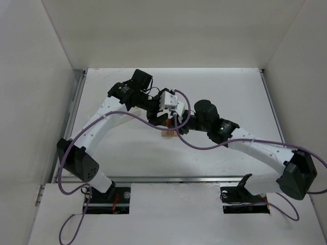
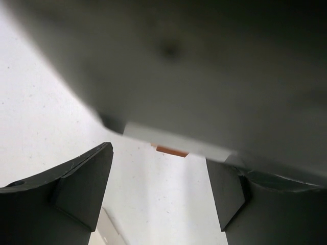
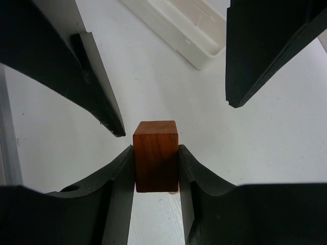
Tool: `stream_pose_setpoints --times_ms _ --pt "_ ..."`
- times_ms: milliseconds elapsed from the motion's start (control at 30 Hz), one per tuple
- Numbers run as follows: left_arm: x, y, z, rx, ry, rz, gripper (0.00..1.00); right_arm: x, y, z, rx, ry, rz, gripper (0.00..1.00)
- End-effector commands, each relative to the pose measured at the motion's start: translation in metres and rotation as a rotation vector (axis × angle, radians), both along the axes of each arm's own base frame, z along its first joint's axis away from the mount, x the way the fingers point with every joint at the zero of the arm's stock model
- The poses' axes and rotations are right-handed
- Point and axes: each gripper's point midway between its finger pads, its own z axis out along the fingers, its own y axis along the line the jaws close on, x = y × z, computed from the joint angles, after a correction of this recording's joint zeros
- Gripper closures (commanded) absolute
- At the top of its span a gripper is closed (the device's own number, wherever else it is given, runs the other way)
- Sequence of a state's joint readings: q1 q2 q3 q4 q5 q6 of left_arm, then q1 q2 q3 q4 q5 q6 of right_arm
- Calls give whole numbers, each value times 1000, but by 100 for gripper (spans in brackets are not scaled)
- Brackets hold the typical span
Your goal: Build the wood block tower
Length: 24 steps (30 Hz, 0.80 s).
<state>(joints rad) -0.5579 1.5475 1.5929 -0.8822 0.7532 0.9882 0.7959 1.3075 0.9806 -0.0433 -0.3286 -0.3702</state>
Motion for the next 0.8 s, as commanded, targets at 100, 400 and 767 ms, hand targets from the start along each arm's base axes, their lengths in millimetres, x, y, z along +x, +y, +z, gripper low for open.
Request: stream_pose_setpoints --times_ms 100,400,767 --pt "-3 4 21 -118 40 78 29 1 8 67 174 -165 -4 100" --pt "-5 18 46 -318 -28 93 29 -4 0 78 218 -209 -14 100" --pt "11 7 65 -342 -143 34 29 -12 3 81 231 -208 29 100"
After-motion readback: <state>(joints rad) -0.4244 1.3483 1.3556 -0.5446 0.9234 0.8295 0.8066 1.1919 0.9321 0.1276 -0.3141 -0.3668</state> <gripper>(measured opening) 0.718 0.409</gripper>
